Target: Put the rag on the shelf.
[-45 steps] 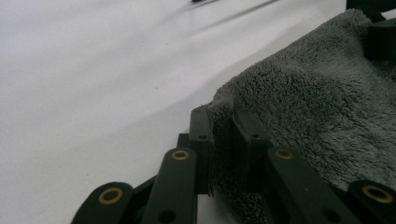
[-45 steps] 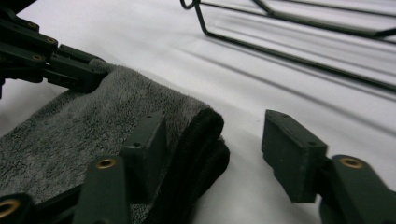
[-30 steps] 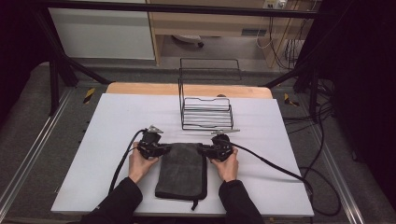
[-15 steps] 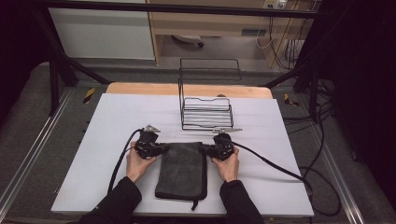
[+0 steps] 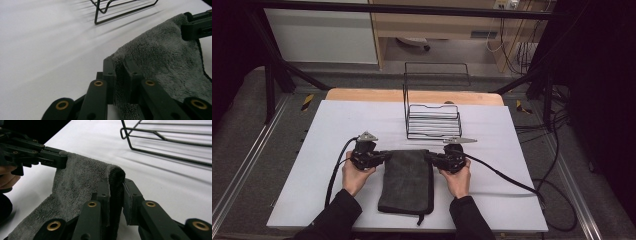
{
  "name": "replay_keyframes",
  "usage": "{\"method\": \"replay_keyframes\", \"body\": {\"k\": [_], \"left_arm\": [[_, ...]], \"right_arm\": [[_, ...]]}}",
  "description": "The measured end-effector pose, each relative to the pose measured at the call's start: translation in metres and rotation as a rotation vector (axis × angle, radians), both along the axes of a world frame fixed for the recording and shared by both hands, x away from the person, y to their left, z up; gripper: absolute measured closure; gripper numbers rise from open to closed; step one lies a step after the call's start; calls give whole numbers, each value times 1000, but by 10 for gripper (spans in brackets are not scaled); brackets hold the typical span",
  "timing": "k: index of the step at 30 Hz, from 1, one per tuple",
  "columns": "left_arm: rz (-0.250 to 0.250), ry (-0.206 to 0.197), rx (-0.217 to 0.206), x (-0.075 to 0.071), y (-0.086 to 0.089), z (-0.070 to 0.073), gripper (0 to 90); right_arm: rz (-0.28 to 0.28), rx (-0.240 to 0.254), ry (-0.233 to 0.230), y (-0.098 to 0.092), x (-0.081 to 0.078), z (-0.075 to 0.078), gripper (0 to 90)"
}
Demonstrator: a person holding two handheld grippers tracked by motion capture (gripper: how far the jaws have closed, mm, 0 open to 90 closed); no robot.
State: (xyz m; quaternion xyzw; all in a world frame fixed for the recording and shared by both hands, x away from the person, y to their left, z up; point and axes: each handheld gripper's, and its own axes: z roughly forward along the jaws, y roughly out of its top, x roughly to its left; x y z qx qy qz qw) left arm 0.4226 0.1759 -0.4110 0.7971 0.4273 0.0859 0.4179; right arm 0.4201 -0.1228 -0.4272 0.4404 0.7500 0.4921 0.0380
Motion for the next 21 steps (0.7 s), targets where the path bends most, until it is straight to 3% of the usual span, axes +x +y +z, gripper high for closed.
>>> {"method": "replay_keyframes", "body": {"k": [21], "left_arm": [[-11,-119,-65,-24,6,37,813]], "right_arm": [[4,54,-126,-5,-18,31,782]]}}
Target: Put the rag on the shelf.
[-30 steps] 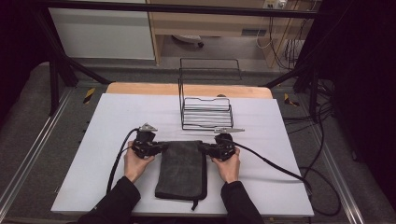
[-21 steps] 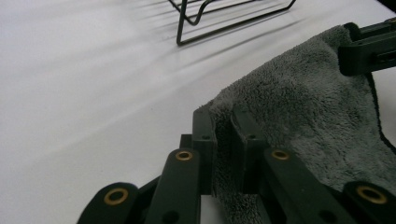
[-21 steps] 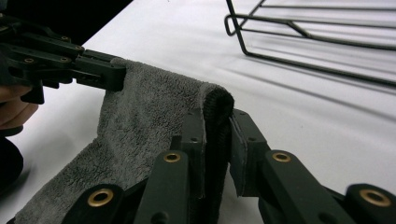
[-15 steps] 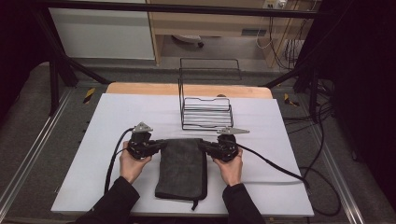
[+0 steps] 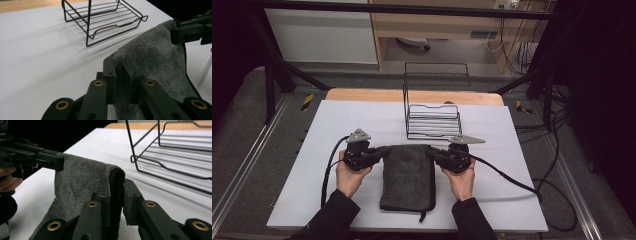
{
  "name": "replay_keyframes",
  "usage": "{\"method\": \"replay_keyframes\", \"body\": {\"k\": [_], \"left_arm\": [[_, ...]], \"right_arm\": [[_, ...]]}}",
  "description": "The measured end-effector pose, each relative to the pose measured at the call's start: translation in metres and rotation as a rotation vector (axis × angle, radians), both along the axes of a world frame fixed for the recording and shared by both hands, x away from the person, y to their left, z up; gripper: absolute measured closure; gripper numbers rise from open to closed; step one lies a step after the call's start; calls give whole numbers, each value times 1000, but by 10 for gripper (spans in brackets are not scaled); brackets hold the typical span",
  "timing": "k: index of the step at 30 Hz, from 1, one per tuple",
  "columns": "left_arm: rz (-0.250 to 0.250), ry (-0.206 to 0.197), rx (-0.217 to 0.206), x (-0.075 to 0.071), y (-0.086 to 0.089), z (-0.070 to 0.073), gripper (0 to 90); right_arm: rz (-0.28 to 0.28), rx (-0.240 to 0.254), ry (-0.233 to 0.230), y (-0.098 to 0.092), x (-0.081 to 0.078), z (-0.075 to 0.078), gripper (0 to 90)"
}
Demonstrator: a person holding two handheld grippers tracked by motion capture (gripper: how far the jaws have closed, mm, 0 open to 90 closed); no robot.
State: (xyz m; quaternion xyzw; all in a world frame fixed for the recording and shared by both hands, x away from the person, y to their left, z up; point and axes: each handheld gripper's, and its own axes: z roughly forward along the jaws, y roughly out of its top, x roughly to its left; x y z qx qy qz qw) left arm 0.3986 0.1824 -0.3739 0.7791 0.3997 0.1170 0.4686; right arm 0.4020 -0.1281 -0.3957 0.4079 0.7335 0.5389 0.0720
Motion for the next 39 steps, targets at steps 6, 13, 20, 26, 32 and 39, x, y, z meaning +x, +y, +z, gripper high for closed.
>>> {"method": "replay_keyframes", "body": {"k": [6,13,20,26,32,39], "left_arm": [[2,-17,-39,-7,-1,10,813],[-2,-57,-47,-14,-4,21,814],[-6,-102,-66,-22,-5,34,814],[-3,-141,-86,-26,-6,44,813],[-3,-185,-107,-28,-8,55,814],[1,-230,-147,-27,-13,70,814]], "right_arm": [[2,6,-50,-3,-4,10,783],[-9,5,-94,-5,-10,21,783],[-16,22,-141,-8,-17,34,784],[-16,35,-185,-10,-22,47,784],[-26,33,-239,-12,-26,62,785],[-45,53,-285,-18,-31,76,785]]}}
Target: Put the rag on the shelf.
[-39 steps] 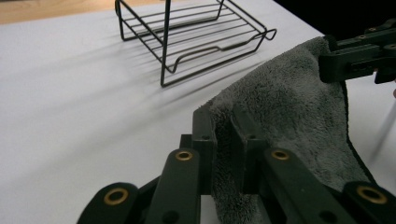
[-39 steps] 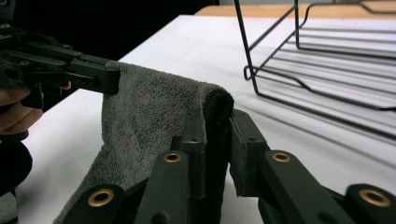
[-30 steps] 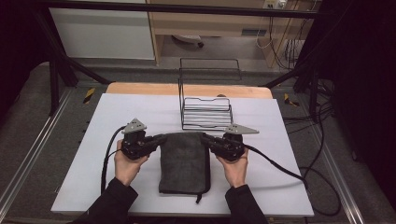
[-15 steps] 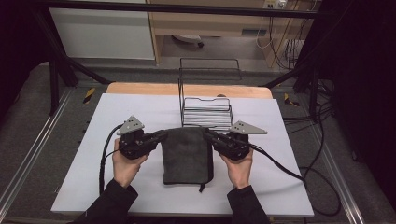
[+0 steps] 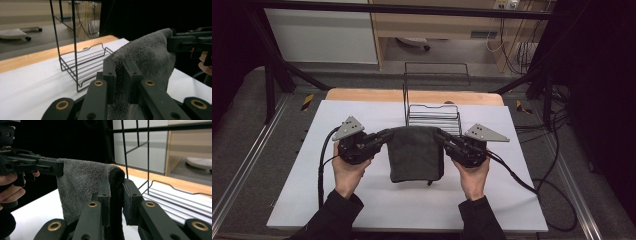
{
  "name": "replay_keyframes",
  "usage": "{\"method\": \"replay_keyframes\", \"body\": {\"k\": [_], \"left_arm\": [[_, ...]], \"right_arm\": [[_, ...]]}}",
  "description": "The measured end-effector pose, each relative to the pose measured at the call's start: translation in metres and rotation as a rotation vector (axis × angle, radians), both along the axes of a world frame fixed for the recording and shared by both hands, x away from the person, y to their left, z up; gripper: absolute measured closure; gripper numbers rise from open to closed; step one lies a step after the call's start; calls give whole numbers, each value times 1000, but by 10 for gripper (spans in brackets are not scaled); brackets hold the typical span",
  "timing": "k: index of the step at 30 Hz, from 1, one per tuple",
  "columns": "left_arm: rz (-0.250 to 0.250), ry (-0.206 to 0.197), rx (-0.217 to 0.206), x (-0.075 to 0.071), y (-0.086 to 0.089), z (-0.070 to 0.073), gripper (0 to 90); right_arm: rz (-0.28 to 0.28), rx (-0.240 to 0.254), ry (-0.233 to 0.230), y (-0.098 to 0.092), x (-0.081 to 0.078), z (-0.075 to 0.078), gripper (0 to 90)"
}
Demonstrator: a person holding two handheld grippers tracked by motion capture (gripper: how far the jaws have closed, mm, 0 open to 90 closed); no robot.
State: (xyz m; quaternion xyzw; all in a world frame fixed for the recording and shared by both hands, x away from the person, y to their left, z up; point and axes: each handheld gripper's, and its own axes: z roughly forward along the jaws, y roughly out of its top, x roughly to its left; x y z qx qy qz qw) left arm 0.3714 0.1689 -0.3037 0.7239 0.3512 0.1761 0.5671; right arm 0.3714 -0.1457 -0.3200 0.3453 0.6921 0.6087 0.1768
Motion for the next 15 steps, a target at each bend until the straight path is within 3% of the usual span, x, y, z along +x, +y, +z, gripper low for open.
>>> {"method": "replay_keyframes", "body": {"k": [15], "left_arm": [[-4,-71,-62,6,-15,26,814]], "right_arm": [[-50,49,-92,-13,-7,28,786]]}}
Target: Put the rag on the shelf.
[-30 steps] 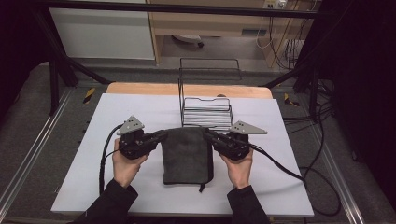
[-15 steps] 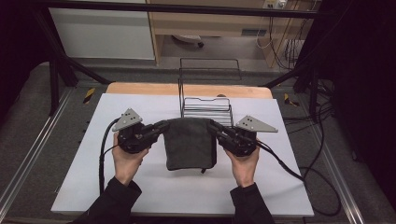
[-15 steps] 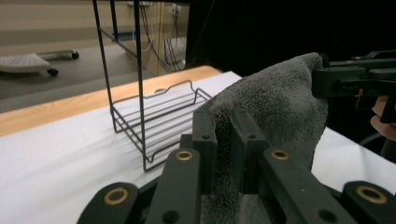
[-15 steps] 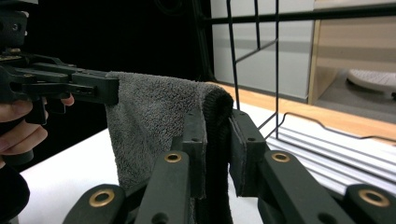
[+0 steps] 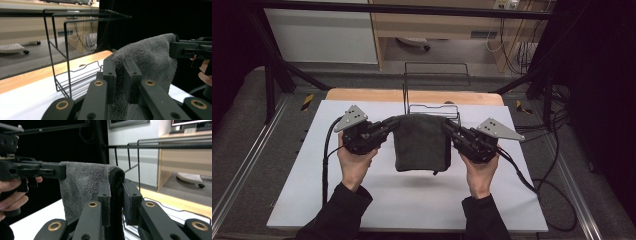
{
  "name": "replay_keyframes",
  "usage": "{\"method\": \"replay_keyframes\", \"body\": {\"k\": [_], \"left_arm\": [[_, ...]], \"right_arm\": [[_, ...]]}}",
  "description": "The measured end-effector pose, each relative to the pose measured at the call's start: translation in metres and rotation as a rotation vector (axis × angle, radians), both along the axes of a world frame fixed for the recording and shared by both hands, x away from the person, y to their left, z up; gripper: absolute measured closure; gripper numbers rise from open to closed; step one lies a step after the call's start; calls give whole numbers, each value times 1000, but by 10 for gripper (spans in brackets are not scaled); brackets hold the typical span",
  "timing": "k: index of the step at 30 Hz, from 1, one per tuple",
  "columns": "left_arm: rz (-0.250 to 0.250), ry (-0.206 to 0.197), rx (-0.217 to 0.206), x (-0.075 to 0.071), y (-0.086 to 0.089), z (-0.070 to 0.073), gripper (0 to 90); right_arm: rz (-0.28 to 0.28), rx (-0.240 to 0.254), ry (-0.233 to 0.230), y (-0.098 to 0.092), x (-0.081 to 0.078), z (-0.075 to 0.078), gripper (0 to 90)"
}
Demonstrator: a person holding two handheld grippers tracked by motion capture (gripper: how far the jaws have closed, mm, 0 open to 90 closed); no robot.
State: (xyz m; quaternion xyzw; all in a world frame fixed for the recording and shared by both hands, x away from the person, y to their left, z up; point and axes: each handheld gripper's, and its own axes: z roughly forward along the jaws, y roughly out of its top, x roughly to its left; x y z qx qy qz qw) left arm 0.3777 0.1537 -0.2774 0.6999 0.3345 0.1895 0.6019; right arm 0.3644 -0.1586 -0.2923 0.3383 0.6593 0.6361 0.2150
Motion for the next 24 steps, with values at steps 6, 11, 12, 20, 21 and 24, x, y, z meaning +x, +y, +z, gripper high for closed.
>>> {"method": "replay_keyframes", "body": {"k": [6,11,12,20,21,24], "left_arm": [[9,-28,-30,3,-3,7,814],[20,-58,-57,5,-7,17,815],[21,-64,-61,5,-7,19,815],[23,-94,-93,9,-13,32,816],[23,-96,-94,10,-14,34,815],[23,-107,-101,12,-15,40,815]], "right_arm": [[-25,8,-33,-1,-1,7,787],[-45,14,-70,0,0,17,787],[-48,15,-77,0,0,18,787],[-75,44,-115,-2,1,33,788],[-77,44,-119,-3,2,35,787],[-92,43,-137,-3,2,41,788]]}}
